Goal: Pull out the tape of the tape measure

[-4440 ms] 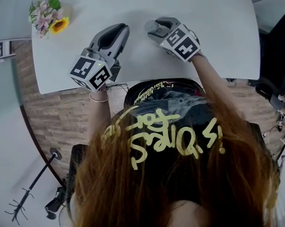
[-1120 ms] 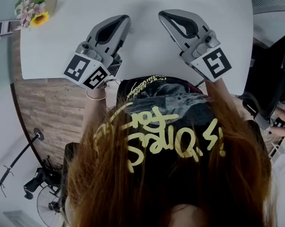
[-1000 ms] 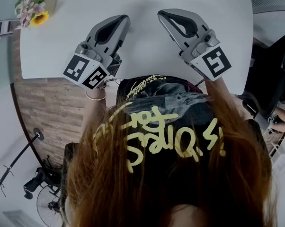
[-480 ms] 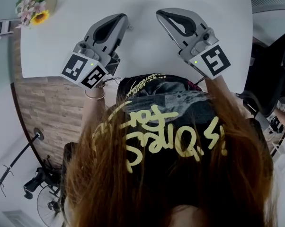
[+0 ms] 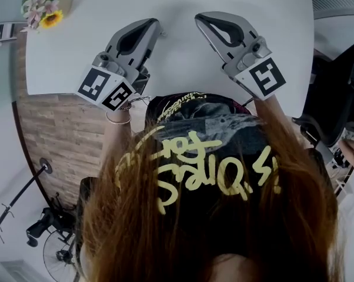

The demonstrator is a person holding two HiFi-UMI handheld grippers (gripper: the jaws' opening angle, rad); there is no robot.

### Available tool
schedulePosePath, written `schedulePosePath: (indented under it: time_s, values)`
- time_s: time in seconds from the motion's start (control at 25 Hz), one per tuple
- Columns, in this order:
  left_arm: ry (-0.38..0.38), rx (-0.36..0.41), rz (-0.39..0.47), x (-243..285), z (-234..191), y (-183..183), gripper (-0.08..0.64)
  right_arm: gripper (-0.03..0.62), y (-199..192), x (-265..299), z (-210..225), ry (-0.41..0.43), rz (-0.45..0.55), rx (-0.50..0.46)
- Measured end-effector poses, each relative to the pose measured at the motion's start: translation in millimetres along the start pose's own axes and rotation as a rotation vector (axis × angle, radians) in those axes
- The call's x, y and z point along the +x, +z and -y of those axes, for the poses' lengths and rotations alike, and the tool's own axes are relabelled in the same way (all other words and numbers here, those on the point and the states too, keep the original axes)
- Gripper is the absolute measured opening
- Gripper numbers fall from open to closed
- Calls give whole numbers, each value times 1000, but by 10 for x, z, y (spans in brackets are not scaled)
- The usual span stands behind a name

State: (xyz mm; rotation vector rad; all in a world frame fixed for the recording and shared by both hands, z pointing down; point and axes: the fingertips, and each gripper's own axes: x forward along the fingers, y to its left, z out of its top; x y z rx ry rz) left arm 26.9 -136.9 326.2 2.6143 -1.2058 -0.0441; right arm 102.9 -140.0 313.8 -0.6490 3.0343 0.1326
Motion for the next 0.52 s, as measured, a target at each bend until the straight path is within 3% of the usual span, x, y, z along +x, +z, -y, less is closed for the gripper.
schedulePosePath:
  time_s: [0.52]
  values:
    - [-4, 8, 15, -16, 43, 58, -5, 3, 7, 9, -50, -4, -14, -28]
